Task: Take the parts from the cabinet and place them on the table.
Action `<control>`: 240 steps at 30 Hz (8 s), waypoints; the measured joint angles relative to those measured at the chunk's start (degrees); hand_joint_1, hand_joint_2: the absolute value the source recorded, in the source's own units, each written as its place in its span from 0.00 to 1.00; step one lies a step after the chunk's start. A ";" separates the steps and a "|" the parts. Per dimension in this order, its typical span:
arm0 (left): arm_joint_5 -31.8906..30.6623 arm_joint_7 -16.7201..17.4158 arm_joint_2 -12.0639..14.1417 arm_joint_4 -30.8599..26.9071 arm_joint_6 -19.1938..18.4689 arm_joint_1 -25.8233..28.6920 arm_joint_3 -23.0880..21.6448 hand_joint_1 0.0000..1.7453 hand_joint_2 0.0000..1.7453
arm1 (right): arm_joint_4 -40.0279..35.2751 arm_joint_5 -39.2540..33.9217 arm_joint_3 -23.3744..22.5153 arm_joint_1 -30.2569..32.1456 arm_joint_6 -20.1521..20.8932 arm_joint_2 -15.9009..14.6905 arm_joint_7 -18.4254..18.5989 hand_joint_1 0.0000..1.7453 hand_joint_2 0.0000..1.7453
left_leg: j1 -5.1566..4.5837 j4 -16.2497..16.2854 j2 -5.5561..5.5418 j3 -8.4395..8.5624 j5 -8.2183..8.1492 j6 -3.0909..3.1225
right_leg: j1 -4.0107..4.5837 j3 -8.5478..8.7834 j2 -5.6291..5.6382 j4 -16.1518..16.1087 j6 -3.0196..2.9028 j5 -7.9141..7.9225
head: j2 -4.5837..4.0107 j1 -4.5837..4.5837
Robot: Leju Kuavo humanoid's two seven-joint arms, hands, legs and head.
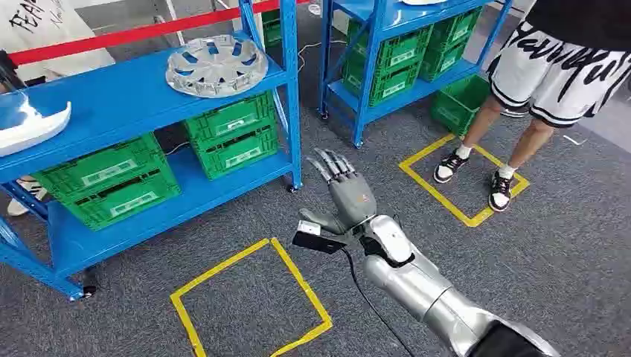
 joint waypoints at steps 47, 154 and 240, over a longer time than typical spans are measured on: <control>0.20 -0.76 0.48 0.33 0.72 0.70 0.96 0.00 0.00 | -1.46 -7.28 6.14 -1.80 -2.40 -2.73 -2.01 0.00 0.00 | 0.51 17.64 0.73 -6.84 -8.59 -4.45 | 0.16 0.27 -0.62 -9.22 -3.67 8.76 | 0.00 -1.29; -1.51 0.07 -1.22 0.28 -1.07 -0.13 2.93 0.00 0.00 | 4.33 -4.02 14.62 -7.53 -1.05 3.28 0.44 0.00 0.00 | 0.17 1.46 0.84 -3.57 2.16 -2.90 | 0.61 1.28 -1.49 -9.68 -3.00 8.21 | 0.00 -1.22; -2.91 -0.02 -1.33 0.28 -1.16 -1.18 3.93 0.00 0.00 | 16.58 -28.07 17.05 -18.70 5.05 5.90 -3.30 0.00 1.00 | -0.01 1.77 0.41 -3.75 2.46 -2.21 | 0.11 5.23 -0.95 -10.50 -1.96 5.27 | 0.00 -1.11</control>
